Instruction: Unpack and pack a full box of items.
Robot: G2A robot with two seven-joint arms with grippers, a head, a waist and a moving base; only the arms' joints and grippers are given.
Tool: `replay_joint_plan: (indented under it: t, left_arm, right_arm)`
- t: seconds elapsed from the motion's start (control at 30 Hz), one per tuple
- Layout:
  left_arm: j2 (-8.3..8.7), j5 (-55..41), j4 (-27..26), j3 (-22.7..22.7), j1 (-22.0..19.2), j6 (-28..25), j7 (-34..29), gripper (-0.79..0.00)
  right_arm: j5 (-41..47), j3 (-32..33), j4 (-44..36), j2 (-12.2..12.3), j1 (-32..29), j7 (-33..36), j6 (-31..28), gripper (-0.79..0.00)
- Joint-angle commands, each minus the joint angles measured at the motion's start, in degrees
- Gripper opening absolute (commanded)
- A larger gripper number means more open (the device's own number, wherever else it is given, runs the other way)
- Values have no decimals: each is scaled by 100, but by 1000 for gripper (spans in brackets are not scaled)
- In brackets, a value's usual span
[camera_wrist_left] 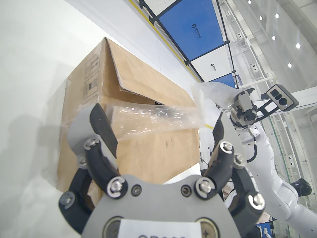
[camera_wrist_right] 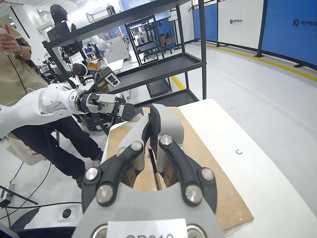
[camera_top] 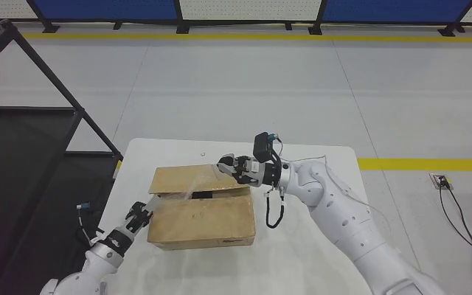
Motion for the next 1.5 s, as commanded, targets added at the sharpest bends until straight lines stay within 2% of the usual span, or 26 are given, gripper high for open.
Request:
replay_joint_plan:
  t: [0.0, 0.3, 0.57, 0.93, 1.07, 1.17, 1.3, 1.37, 1.47]
  left_arm:
    - [-16, 81, 47, 167, -115, 156, 129, 0]
    - [-58, 42, 271, 480, -501, 506, 340, 0]
    - [-67, 86, 391, 582, -642, 584, 348, 0]
    - [-65, 32, 350, 531, -634, 579, 355, 0]
    - [-62, 29, 331, 510, -616, 568, 351, 0]
    - [-60, 35, 325, 493, -601, 567, 347, 0]
    - [-58, 23, 309, 467, -587, 566, 350, 0]
    - [-57, 1, 295, 452, -578, 566, 346, 0]
    - [-56, -12, 273, 428, -567, 559, 356, 0]
  right_arm:
    - [-159, -54, 25, 14, 19, -185, 0, -785]
    - [-662, -104, 17, 99, -4, -738, 0, -785]
    - [-701, -74, -280, 281, -188, -1400, 0, -785]
    - [-703, -70, -319, 281, -202, -1409, 11, -785]
    - [-1403, 42, -829, 362, -344, -1735, 0, -785]
    - [-2613, 119, -1213, 473, -378, -2200, 14, -785]
    - [-4134, 224, -1409, 617, -566, -3285, 334, -785]
    - [-4528, 209, -1414, 656, -622, -3748, 388, -785]
    - [-4729, 233, -1299, 680, -613, -3857, 496, -785]
